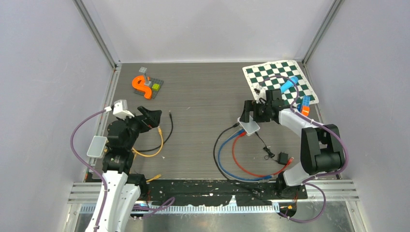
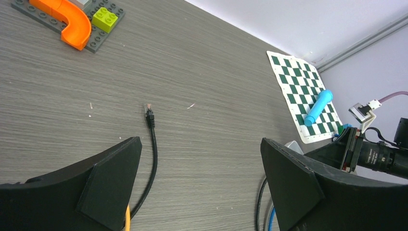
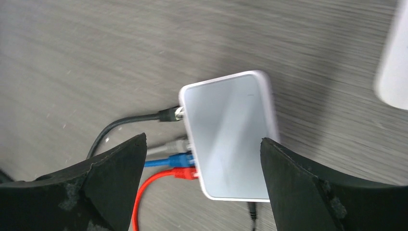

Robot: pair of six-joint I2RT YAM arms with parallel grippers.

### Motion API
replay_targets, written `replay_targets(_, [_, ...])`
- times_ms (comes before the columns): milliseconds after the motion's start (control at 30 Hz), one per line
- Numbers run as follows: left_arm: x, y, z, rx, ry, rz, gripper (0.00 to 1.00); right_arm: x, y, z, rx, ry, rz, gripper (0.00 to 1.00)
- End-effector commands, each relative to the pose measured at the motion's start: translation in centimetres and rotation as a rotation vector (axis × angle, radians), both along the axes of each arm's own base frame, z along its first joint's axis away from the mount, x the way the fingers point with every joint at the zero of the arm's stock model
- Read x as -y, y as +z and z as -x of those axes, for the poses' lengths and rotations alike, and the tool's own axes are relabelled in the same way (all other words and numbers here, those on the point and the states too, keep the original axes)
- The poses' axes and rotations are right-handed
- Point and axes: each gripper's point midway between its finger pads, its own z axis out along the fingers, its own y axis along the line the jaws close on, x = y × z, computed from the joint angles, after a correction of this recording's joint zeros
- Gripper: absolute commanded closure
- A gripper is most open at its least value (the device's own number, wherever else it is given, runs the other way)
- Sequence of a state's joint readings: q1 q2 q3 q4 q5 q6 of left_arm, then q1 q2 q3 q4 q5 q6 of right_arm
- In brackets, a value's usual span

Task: Pull the plug from the switch port
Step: Move the switch port to the center of the board.

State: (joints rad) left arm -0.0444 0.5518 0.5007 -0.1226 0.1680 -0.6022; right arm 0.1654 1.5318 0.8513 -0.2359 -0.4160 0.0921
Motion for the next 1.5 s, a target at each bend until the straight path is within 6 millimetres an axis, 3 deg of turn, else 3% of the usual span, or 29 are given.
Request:
replay_targets(0, [0.8,1.6,-0.5,0.053,-0.049,0.009,0.01,-3.7,3.0,1.2,0.088,0.223,-0.046,0.06])
replay_targets(133, [1.8,1.2,-0.7,0.038,-0.105,0.018,0.01,-5.1,4.6,2.1,0.155,0.294,0.015,0.05])
replay_targets(200, [2.6,1.4,-0.7,0.044,-0.157,0.02,0.01,-3.7,5.6,1.0,0.202,0.184,0.079,0.03])
replay_targets(300, [4.7,2.0,-0.8,0.066,-0.281,0.054,0.01,1.5,7.4,-1.1,0.273,-0.134,0.235,0.01])
replay_targets(333, [5.5,2.5,-0.8,0.081,-0.326,0.066,0.01,2.2,7.7,-1.2,0.268,-0.214,0.224,0.01])
replay_targets(433, [8.0,2.6,-1.2,0.064,-0.421,0.059,0.01,5.4,7.7,-0.7,0.249,-0.415,0.226,0.01])
replay_targets(567, [13.7,2.2,-1.5,0.032,-0.588,-0.017,0.01,7.2,6.2,0.6,0.17,-0.606,0.095,0.01])
replay_targets(667, [17.7,1.6,-3.0,-0.006,-0.687,-0.028,0.02,7.5,5.3,1.2,0.155,-0.662,0.001,0.01])
replay_targets(833, [25.5,1.0,-5.9,-0.086,-0.922,-0.02,0.13,8.0,3.9,2.4,0.096,-0.696,-0.086,0.02])
replay_targets(1000, [31.7,-2.7,-7.8,-0.199,-1.044,-0.021,0.21,7.9,2.2,2.7,0.023,-0.657,-0.143,0.02])
replay_targets(1133, [34.8,-5.6,-7.8,-0.256,-1.081,0.001,0.22,8.0,1.2,2.7,-0.003,-0.65,-0.18,0.03])
replay_targets(1300, [37.9,-7.8,-7.7,-0.301,-1.117,0.009,0.23,6.9,0.2,2.7,-0.056,-0.605,-0.253,0.06])
replay_targets(1467, [39.8,-10.5,-7.8,-0.351,-1.126,0.002,0.24,6.7,-0.4,2.5,-0.069,-0.613,-0.275,0.09])
